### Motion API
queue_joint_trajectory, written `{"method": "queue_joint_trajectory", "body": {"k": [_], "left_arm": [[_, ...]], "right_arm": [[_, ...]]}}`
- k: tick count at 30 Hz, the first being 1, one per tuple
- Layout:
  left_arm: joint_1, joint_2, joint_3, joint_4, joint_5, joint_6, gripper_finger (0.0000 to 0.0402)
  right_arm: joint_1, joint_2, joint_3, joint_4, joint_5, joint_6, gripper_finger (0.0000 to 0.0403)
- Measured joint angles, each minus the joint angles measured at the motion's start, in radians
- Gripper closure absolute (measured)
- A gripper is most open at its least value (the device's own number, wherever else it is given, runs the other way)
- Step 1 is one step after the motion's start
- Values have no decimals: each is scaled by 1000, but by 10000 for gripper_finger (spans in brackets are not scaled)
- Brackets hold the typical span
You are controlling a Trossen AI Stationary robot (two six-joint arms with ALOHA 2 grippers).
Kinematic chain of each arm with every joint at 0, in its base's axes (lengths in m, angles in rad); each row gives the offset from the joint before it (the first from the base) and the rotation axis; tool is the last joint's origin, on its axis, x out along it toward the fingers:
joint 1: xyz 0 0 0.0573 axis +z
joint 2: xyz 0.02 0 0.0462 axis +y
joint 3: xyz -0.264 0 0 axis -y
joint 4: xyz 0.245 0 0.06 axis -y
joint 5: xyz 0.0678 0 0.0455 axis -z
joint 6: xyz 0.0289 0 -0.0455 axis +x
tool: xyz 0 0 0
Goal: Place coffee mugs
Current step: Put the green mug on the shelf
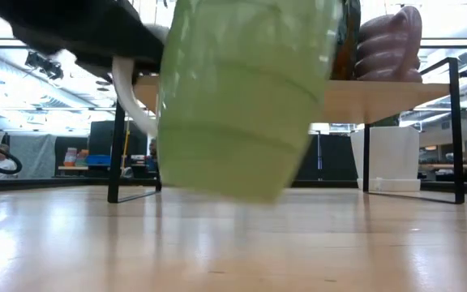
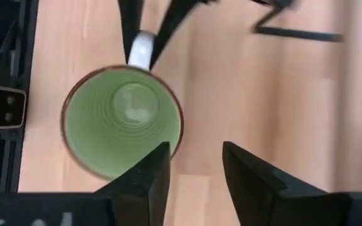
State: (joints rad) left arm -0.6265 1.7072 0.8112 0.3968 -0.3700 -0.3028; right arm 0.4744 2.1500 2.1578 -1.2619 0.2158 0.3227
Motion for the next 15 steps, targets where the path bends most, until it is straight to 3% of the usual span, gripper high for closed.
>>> {"method": "queue_joint_trajectory", "body": {"k": [9, 15], "left_arm": [[-117, -136, 0, -68, -331, -28, 338], [-179, -221, 0, -78, -660, -27, 338]], "right_arm": [[117, -148, 2, -155, 328, 187, 247], [220, -176, 2, -259, 511, 346, 246]]}}
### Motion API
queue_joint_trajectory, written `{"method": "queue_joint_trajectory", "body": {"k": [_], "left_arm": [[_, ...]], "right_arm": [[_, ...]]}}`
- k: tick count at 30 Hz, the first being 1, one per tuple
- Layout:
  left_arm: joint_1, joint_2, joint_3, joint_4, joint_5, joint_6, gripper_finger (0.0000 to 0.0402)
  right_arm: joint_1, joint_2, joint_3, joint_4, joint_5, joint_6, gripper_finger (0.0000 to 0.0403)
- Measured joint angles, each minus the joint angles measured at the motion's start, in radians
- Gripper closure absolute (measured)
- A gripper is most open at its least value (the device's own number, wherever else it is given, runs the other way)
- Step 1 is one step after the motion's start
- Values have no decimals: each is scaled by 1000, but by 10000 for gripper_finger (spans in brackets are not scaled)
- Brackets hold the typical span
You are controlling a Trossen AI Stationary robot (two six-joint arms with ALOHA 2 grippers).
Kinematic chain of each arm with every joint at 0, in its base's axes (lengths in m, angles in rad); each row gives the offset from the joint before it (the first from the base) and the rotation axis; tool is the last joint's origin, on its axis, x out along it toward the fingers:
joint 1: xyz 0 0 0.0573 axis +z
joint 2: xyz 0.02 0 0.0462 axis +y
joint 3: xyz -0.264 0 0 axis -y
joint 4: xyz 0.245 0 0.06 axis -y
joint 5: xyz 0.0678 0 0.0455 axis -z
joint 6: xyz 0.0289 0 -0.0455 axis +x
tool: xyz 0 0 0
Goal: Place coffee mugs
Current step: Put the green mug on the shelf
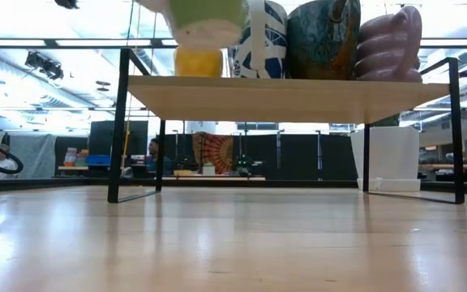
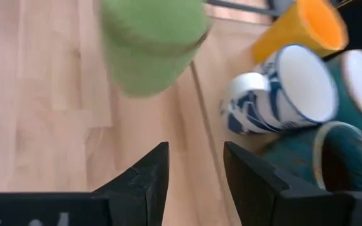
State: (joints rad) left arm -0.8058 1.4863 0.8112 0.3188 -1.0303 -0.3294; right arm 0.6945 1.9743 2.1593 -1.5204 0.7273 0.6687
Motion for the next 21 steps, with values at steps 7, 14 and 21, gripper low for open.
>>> {"method": "queue_joint_trajectory", "body": {"k": [7, 14, 21], "left_arm": [[-18, -62, 0, 66, -305, 64, 338], [16, -62, 63, 142, -433, 220, 338], [28, -62, 107, 113, -435, 248, 338]], "right_arm": [[62, -3, -43, -50, 76, 72, 248], [66, -15, -89, -51, 78, 98, 261], [70, -18, -89, -51, 52, 92, 266]]}}
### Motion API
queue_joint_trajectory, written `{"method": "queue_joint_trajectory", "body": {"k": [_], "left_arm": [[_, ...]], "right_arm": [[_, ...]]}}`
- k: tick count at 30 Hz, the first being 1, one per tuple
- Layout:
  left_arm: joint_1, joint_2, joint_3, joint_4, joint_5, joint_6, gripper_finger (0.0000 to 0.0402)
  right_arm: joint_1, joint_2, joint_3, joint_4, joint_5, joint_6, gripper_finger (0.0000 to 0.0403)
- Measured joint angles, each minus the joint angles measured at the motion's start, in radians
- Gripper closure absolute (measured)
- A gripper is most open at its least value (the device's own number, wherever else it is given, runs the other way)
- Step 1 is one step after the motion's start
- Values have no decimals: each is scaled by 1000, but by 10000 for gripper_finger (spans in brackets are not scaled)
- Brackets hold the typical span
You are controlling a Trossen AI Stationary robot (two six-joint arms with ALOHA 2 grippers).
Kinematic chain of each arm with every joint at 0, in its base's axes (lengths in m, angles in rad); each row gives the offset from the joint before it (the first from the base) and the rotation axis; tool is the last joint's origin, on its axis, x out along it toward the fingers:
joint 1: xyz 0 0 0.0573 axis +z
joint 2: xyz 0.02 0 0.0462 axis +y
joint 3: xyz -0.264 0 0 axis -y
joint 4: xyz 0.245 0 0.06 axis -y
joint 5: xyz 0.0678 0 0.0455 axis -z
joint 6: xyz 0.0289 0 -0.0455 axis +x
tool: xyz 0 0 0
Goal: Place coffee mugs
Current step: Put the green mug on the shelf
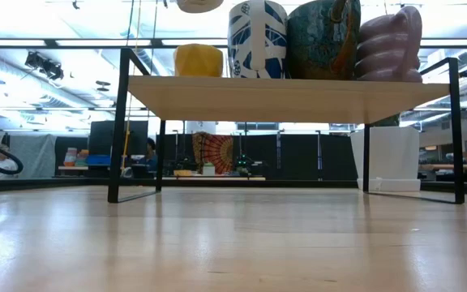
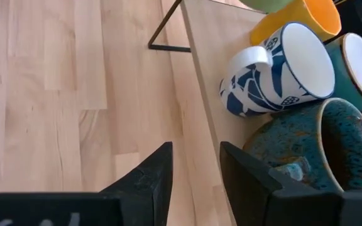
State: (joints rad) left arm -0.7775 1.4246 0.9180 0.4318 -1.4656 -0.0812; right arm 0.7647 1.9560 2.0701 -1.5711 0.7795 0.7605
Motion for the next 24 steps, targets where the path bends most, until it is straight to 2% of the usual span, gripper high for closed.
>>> {"method": "queue_joint_trajectory", "body": {"k": [4, 8, 11, 16, 19, 21, 24], "left_arm": [[-13, 0, 0, -4, -34, -38, 338], [-21, 0, 0, 6, -20, -67, 338], [-22, 10, 7, 4, 18, -90, 338], [-22, 60, 81, -13, 7, -55, 338], [-21, 111, 143, -29, -74, 4, 338], [-22, 136, 184, -29, -108, 45, 338], [-28, 159, 226, -28, -105, 73, 338]], "right_arm": [[9, -6, 0, 0, 2, -10, 270], [15, -30, -19, 1, 35, -11, 274], [14, -76, -82, 0, 50, -10, 277], [-2, -212, -223, 12, 107, 30, 283], [-4, -310, -306, 59, 161, 25, 288], [-3, -376, -355, 122, 164, 7, 291], [-3, -455, -422, 246, 142, -63, 296]]}}
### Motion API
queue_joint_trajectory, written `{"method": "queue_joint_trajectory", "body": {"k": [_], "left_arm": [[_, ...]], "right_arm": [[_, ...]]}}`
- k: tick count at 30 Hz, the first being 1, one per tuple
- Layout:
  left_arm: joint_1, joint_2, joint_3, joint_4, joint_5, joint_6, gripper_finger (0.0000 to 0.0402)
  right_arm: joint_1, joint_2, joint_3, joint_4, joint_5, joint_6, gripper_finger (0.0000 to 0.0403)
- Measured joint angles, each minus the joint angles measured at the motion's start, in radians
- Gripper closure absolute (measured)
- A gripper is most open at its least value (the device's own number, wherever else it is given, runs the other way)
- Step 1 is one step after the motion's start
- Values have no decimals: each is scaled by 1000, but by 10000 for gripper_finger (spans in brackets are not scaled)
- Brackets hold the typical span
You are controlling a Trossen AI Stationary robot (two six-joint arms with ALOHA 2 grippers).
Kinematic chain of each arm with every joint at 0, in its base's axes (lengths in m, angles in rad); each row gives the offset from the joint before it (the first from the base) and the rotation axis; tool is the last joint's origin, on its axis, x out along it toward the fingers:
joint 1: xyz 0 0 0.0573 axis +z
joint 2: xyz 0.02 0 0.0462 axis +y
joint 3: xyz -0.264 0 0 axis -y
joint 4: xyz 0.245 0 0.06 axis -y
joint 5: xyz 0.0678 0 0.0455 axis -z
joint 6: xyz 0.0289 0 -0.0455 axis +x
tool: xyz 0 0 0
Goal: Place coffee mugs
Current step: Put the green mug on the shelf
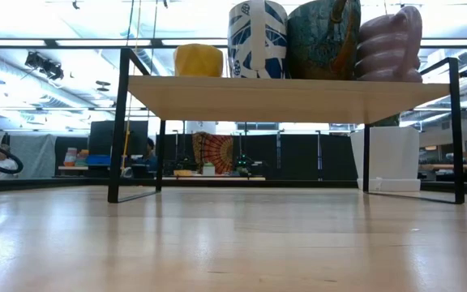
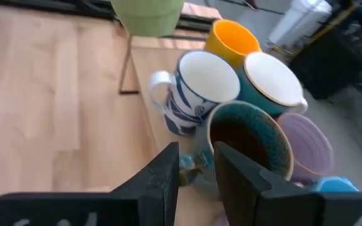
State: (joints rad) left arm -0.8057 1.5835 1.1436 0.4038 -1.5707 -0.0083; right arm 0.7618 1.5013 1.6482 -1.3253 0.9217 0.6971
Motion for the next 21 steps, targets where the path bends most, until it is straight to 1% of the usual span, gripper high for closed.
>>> {"method": "queue_joint_trajectory", "body": {"k": [4, 7, 14, 21], "left_arm": [[-2, 2, 12, -3, -1, -1, 338], [-2, 2, 15, 8, -1, 4, 338], [10, -2, 73, 12, 0, 94, 338], [-32, -2, 66, 9, 1, 67, 338]], "right_arm": [[2, -74, -63, 127, -29, -111, 302], [2, -110, -73, 138, -33, -154, 304], [-12, -200, -72, 171, -33, -247, 305], [-18, -240, -72, 166, -32, -263, 305]]}}
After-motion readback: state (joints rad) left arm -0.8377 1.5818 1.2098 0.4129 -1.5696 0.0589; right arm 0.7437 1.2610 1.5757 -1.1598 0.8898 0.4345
